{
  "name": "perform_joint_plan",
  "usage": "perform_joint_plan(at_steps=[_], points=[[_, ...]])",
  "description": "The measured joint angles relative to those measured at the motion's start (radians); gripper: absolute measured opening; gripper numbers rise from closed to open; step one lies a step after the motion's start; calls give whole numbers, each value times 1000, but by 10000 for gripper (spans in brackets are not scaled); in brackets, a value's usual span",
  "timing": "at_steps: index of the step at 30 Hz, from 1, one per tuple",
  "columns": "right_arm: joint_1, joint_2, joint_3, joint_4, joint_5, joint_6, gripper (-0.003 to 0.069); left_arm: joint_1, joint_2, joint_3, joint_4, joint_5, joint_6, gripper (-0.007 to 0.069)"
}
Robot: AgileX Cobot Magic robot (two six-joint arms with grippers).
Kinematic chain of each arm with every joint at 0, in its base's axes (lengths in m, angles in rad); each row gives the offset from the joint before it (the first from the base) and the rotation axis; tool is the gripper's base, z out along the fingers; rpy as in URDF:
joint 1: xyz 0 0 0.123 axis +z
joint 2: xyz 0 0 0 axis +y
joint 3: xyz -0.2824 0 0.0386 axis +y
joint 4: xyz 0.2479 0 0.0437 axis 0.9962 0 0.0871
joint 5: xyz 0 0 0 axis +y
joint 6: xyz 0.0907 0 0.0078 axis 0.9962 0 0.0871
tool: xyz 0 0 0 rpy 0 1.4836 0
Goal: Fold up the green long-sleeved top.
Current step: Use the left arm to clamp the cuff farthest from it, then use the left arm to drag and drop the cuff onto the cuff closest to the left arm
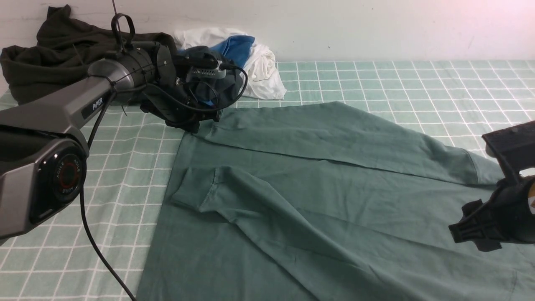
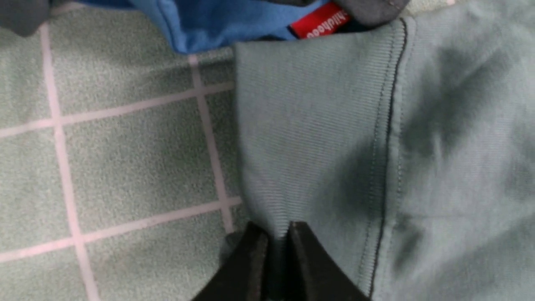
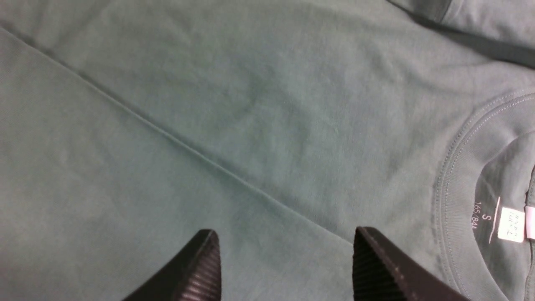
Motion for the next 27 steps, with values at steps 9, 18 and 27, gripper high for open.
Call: perform_joint_plan(at_steps=[9,18,27], points=[[0,0,0,0,-1,0,402,-12,-84,-4,2,29,46,28],[0,0,0,0,-2,0,402,-17,-83,-8,3,49,46,114],[0,0,0,0,-18,-8,402,-17,-50,-8,7,31,47,34]])
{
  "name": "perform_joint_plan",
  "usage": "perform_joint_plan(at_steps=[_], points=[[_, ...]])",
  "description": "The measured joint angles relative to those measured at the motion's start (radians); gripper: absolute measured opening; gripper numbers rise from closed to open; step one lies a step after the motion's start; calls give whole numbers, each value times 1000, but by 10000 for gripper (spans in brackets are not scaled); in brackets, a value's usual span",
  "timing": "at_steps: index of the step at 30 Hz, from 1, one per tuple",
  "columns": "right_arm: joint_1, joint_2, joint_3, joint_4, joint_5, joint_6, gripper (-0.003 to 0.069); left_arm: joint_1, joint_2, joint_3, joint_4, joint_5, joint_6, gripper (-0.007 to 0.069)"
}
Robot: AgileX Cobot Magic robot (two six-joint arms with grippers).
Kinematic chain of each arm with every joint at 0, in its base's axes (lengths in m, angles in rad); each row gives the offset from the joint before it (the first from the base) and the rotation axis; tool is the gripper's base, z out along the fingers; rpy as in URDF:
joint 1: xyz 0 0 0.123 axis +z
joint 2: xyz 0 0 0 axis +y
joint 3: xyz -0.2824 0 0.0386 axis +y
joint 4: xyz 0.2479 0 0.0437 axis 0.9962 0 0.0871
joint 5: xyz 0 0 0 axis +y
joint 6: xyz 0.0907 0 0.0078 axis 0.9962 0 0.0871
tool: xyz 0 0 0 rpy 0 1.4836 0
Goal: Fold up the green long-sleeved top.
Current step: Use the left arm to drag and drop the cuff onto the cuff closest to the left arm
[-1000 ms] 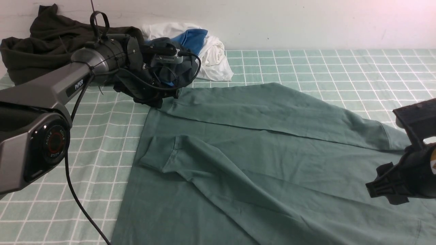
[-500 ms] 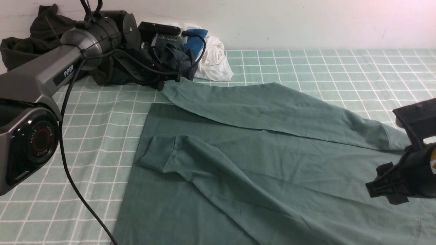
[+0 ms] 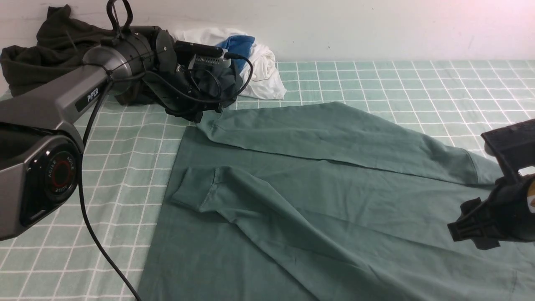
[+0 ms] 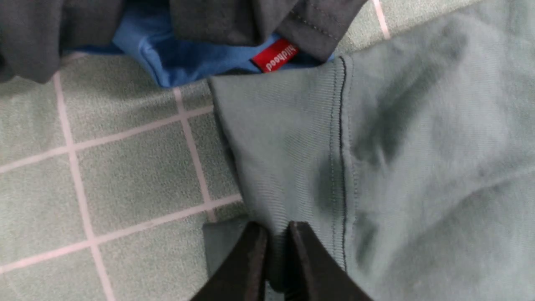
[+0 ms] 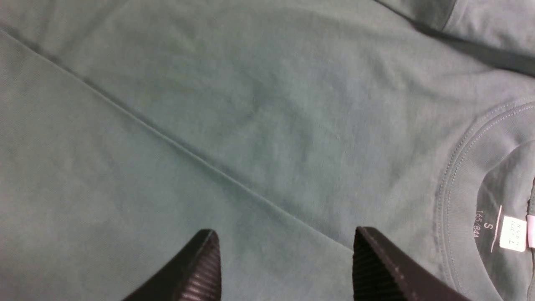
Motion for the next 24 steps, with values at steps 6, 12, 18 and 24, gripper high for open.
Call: perform_joint_plan(at_steps=[6,12,18,24], points=[[0,0,0,0,-1,-2,402,0,-2,0,0,5,0,27],[0,0,0,0,-1,-7,402,-14,-116,3,1,173,0,27],[0,-12,0,0,16,-8,402,-36,-331,100,-20,306,-15,27],[0,-122,0,15,26,-8,402,-65,-677,503,-91,258,-47,27]])
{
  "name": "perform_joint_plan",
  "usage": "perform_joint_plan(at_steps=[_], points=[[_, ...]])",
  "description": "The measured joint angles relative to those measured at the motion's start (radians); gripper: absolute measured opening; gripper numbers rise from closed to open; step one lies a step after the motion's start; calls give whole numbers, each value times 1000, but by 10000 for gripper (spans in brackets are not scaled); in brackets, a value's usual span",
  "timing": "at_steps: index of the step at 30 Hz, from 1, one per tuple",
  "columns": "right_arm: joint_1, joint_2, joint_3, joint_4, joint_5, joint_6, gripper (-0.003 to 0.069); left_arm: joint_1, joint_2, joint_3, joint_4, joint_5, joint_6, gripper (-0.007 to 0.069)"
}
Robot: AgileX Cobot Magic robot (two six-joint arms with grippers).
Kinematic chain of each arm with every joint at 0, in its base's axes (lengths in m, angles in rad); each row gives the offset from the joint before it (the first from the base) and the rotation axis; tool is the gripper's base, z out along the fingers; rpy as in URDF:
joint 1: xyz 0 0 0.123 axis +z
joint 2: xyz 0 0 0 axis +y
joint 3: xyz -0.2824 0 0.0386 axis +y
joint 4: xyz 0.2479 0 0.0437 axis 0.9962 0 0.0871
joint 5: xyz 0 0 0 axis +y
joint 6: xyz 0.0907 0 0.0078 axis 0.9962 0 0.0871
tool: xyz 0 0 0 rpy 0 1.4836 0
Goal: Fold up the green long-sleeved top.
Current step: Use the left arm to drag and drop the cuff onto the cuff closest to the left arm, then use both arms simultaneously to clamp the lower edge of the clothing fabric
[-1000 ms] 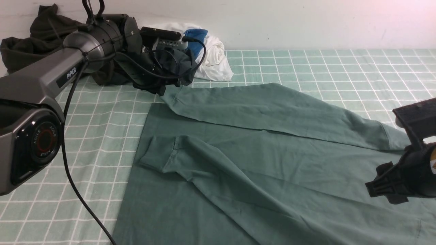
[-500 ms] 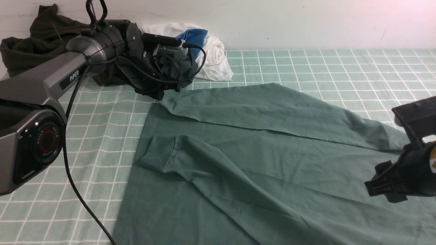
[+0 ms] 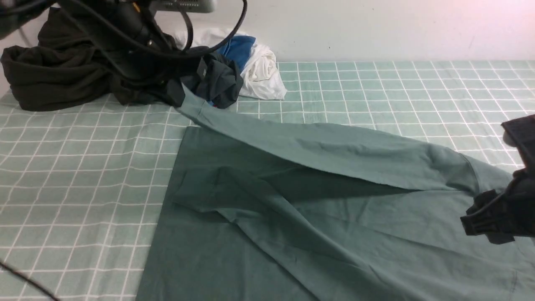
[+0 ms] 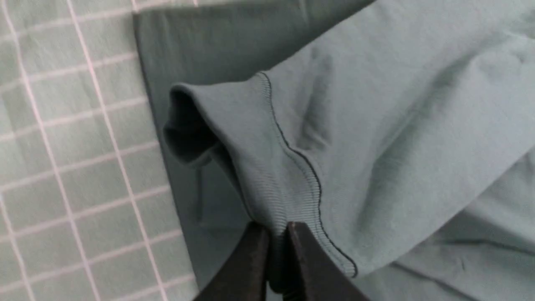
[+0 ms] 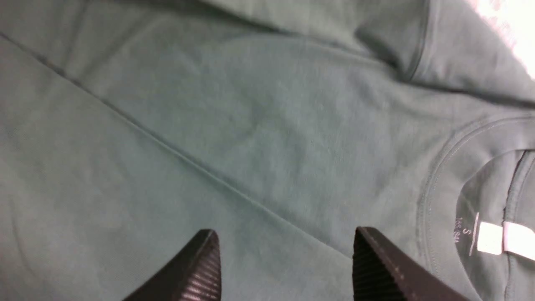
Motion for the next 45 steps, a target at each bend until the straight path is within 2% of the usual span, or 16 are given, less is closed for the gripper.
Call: perform_joint_plan(at_steps=[7,13,16,21,22,23,24,26,29,30,31,34,41,45], points=[[22,-87,0,23,20,-6,402,-115,-286,565,-20,-176,0,27],[107,-88,0,48,104,-61,402,-141,-323,806,-12,-291,3,45],[170,-88,-11,82,211,-118,402,-141,-323,855,-6,-297,55,123],[261,-88,-46,161,409,-232,402,-154,-345,849,-6,-191,224,339],[263,-88,-47,165,415,-239,402,-157,-346,849,-6,-178,232,347],[279,-88,-49,192,426,-264,402,-195,-357,851,-10,-132,290,402],[280,-88,-49,200,427,-269,402,-201,-358,852,-12,-124,296,407],[287,-88,-49,231,432,-288,402,-280,-365,870,-16,-106,374,441],[288,-88,-49,257,433,-311,402,-404,-364,933,2,-125,458,451],[288,-88,-49,259,433,-311,402,-412,-364,939,7,-131,463,451],[288,-88,-49,264,433,-314,402,-473,-358,988,37,-158,498,451],[288,-89,-49,264,433,-318,402,-534,-335,1056,97,-229,519,451],[288,-89,-49,264,433,-321,402,-549,-285,1083,136,-320,519,440],[288,-89,-49,264,433,-322,402,-549,-282,1083,160,-331,499,368]])
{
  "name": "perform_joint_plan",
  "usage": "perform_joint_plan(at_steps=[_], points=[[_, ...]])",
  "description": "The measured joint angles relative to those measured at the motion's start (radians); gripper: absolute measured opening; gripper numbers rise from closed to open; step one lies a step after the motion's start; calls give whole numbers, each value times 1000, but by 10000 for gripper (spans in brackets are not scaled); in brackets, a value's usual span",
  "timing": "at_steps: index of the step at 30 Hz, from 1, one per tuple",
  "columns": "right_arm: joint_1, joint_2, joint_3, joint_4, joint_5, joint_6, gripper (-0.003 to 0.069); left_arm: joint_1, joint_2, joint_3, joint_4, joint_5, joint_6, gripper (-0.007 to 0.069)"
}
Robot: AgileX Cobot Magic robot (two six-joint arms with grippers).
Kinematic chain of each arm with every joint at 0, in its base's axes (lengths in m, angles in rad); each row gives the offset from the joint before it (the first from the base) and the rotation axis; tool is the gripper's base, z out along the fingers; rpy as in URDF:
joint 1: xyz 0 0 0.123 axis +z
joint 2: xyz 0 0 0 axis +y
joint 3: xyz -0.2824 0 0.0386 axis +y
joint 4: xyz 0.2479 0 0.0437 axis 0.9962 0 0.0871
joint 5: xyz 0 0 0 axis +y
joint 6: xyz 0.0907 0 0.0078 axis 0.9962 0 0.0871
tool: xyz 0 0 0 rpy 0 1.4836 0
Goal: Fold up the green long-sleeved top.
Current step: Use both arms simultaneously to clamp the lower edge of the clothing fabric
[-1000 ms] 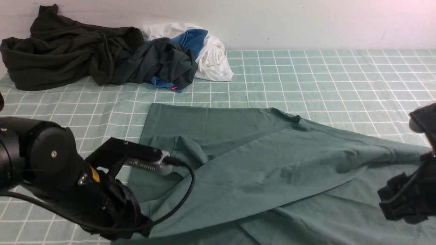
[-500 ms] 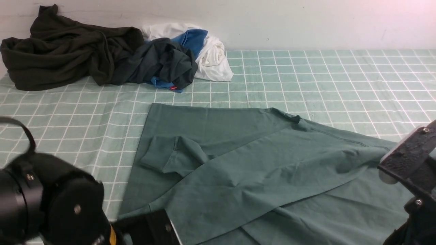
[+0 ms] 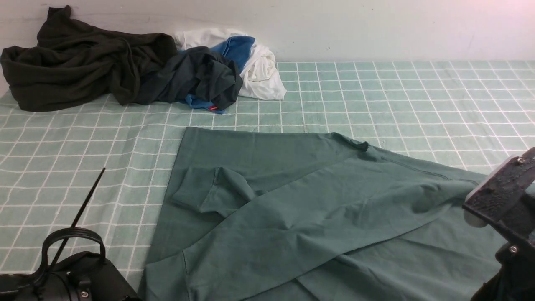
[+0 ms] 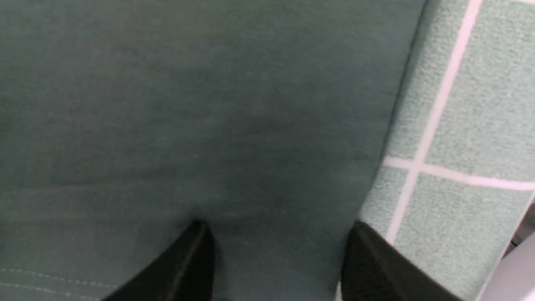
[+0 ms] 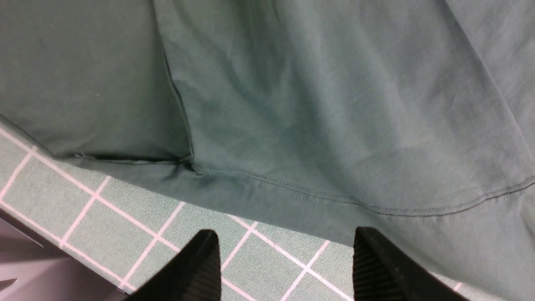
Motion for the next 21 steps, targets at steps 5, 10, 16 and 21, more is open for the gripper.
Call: perform_joint_plan(at_steps=[5,10,16,21], points=[[0,0,0,-2,0,0,402,-2,2,-1,52,-12,-124,143],[0,0,0,-3,0,-22,402,-5,2,-5,74,-15,-207,15],[1,0,7,40,-2,-203,423,-5,-8,-92,106,138,-307,6],[1,0,105,82,-38,-423,489,-5,-86,-96,129,244,-323,6]])
